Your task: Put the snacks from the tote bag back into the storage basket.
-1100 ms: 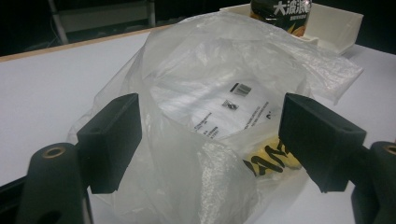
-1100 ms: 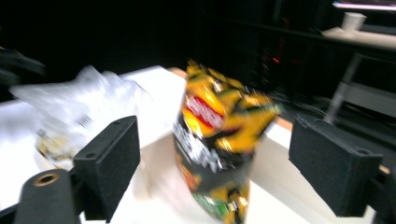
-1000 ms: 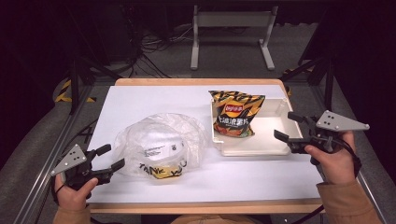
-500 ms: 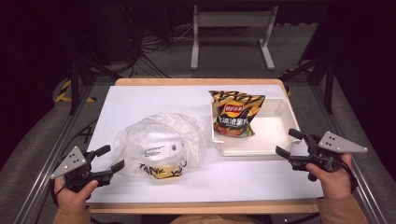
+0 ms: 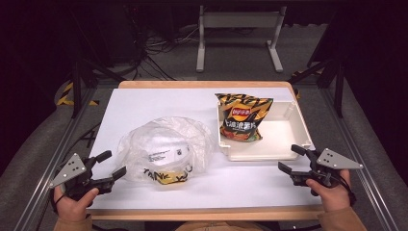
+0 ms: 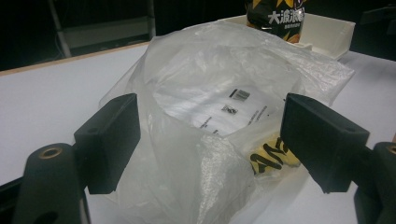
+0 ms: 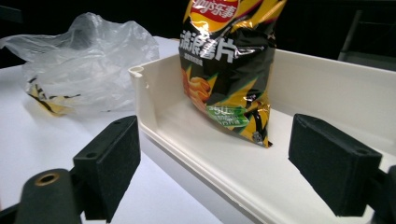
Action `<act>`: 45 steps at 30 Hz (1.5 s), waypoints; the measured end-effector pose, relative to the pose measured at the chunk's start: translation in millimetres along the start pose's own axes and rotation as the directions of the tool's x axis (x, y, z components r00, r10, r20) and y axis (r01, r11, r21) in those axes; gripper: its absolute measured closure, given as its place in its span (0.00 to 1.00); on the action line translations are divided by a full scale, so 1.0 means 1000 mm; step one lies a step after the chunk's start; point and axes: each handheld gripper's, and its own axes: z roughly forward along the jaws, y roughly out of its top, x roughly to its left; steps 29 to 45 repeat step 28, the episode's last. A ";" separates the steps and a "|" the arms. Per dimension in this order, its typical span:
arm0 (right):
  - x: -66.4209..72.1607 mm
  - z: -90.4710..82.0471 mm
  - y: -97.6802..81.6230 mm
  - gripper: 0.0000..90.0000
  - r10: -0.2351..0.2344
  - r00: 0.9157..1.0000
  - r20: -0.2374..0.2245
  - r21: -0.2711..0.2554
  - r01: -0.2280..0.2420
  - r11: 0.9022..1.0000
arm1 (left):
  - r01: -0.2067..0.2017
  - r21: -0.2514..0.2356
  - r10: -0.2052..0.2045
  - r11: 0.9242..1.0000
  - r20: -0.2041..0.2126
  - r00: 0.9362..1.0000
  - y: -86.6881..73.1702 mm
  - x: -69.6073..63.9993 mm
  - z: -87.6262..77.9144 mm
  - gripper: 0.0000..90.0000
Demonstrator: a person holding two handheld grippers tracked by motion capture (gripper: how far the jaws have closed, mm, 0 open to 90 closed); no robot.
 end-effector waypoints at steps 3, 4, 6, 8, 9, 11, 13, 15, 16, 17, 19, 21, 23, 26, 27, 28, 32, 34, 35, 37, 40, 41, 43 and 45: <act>0.002 0.002 -0.009 0.20 -0.005 0.997 0.074 0.005 0.005 1.000 | 0.002 0.008 -0.002 1.000 0.003 1.000 -0.001 0.001 0.001 0.24; 0.002 0.002 -0.012 0.20 0.001 0.997 0.079 0.007 -0.002 1.000 | 0.003 0.013 -0.003 1.000 0.005 1.000 -0.002 0.001 0.001 0.24; 0.002 0.005 -0.017 0.20 0.003 0.997 0.079 0.015 -0.004 1.000 | -0.002 0.029 0.002 1.000 -0.005 1.000 -0.003 0.001 0.003 0.24; 0.002 0.007 -0.020 0.20 0.004 0.997 0.073 0.023 -0.006 1.000 | 0.002 0.045 -0.001 0.999 -0.015 1.000 -0.005 0.003 0.004 0.24; 0.002 0.008 -0.021 0.20 0.003 0.997 0.074 0.027 -0.005 1.000 | 0.008 0.045 -0.008 0.999 -0.011 1.000 -0.006 0.004 0.005 0.24; 0.002 0.010 -0.023 0.20 0.007 0.997 0.071 0.033 -0.009 0.999 | 0.012 0.051 -0.012 0.999 -0.011 1.000 -0.007 0.006 0.006 0.24; 0.003 0.012 -0.024 0.21 0.007 0.994 0.107 0.047 -0.012 0.999 | 0.012 0.056 -0.011 0.998 -0.012 1.000 -0.008 0.006 0.006 0.24; 0.003 0.014 -0.026 0.21 0.008 0.995 0.103 0.064 -0.014 0.998 | 0.017 0.059 -0.016 0.998 -0.014 1.000 -0.008 0.006 0.007 0.24; 0.004 0.015 -0.026 0.21 0.012 0.995 0.100 0.065 -0.019 0.998 | 0.016 0.057 -0.016 0.998 -0.014 1.000 -0.008 0.005 0.007 0.24; 0.005 0.016 -0.026 0.21 0.008 0.995 0.099 0.064 -0.014 0.998 | 0.016 0.060 -0.015 0.998 -0.015 1.000 -0.008 0.005 0.007 0.24; 0.005 0.017 -0.025 0.21 0.005 0.996 0.093 0.064 -0.011 0.998 | 0.011 0.066 -0.010 0.998 -0.013 1.000 -0.008 0.005 0.008 0.24; 0.005 0.017 -0.024 0.21 0.002 0.996 0.091 0.057 -0.007 0.998 | 0.015 0.065 -0.015 0.998 -0.014 1.000 -0.009 0.005 0.008 0.24; 0.005 0.016 -0.024 0.21 0.009 0.996 0.088 0.057 -0.014 0.998 | 0.016 0.062 -0.015 0.998 -0.015 1.000 -0.009 0.005 0.008 0.24; 0.005 0.016 -0.024 0.21 0.012 0.994 0.105 0.065 -0.019 0.998 | 0.016 0.063 -0.015 0.998 -0.014 1.000 -0.009 0.005 0.009 0.24; 0.005 0.015 -0.023 0.21 0.011 0.994 0.108 0.062 -0.018 0.998 | 0.015 0.063 -0.014 0.998 -0.014 1.000 -0.009 0.005 0.009 0.24; 0.005 0.015 -0.023 0.21 0.011 0.994 0.108 0.062 -0.018 0.998 | 0.015 0.063 -0.014 0.998 -0.014 1.000 -0.009 0.005 0.009 0.24; 0.005 0.015 -0.023 0.21 0.011 0.994 0.108 0.062 -0.018 0.998 | 0.015 0.063 -0.014 0.998 -0.014 1.000 -0.009 0.005 0.009 0.24; 0.005 0.015 -0.023 0.21 0.011 0.994 0.108 0.062 -0.018 0.998 | 0.015 0.063 -0.014 0.998 -0.014 1.000 -0.009 0.005 0.009 0.24; 0.005 0.015 -0.023 0.21 0.011 0.994 0.108 0.062 -0.018 0.998 | 0.015 0.063 -0.014 0.998 -0.014 1.000 -0.009 0.005 0.009 0.24; 0.005 0.015 -0.023 0.21 0.011 0.994 0.108 0.062 -0.018 0.998 | 0.015 0.063 -0.014 0.998 -0.014 1.000 -0.009 0.005 0.009 0.24; 0.005 0.015 -0.023 0.21 0.011 0.994 0.108 0.062 -0.018 0.998 | 0.015 0.063 -0.014 0.998 -0.014 1.000 -0.009 0.005 0.009 0.24; 0.005 0.015 -0.023 0.21 0.011 0.994 0.108 0.062 -0.018 0.998 | 0.015 0.063 -0.014 0.998 -0.014 1.000 -0.009 0.005 0.009 0.24; 0.005 0.015 -0.023 0.21 0.011 0.994 0.108 0.062 -0.018 0.998 | 0.015 0.063 -0.014 0.998 -0.014 1.000 -0.009 0.005 0.009 0.24; 0.005 0.015 -0.023 0.21 0.011 0.994 0.108 0.062 -0.018 0.998 | 0.015 0.063 -0.014 0.998 -0.014 1.000 -0.009 0.005 0.009 0.24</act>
